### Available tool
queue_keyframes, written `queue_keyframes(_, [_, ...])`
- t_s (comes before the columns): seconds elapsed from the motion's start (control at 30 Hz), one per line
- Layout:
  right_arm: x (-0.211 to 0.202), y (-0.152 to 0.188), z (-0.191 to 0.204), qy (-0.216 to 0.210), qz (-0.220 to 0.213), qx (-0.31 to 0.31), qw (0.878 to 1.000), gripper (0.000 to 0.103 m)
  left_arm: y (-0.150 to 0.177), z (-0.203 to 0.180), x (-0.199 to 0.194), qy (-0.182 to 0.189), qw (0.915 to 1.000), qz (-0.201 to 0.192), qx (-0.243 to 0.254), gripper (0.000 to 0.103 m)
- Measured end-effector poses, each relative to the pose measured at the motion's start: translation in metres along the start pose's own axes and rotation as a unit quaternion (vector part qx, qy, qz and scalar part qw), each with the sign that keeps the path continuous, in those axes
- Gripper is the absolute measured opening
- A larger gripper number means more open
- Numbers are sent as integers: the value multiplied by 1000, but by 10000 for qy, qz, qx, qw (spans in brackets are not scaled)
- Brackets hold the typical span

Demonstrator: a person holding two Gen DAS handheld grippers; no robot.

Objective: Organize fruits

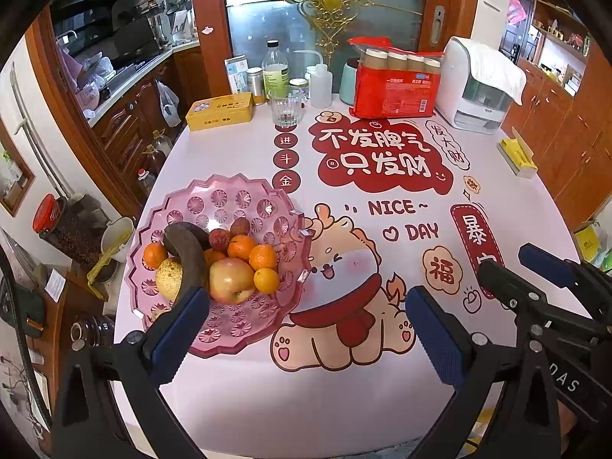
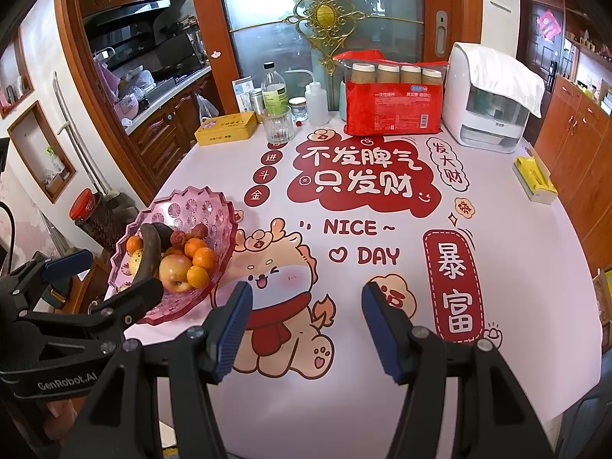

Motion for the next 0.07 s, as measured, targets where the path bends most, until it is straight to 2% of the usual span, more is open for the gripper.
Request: queue_keyframes(0.07, [1, -1, -2, -4, 6, -6, 10000, 60, 2, 1, 0, 5, 10000, 13, 6, 102])
Point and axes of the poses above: each gripper's, at about its wrist camera, not at the fingertips, and x roughly the way its jaws point, z to its left, y to its underside, the point moved 5 cm from there along x, roughly the way its jaws point, and after that the axes turned 6 degrees about -z, right-handed, at the moved point
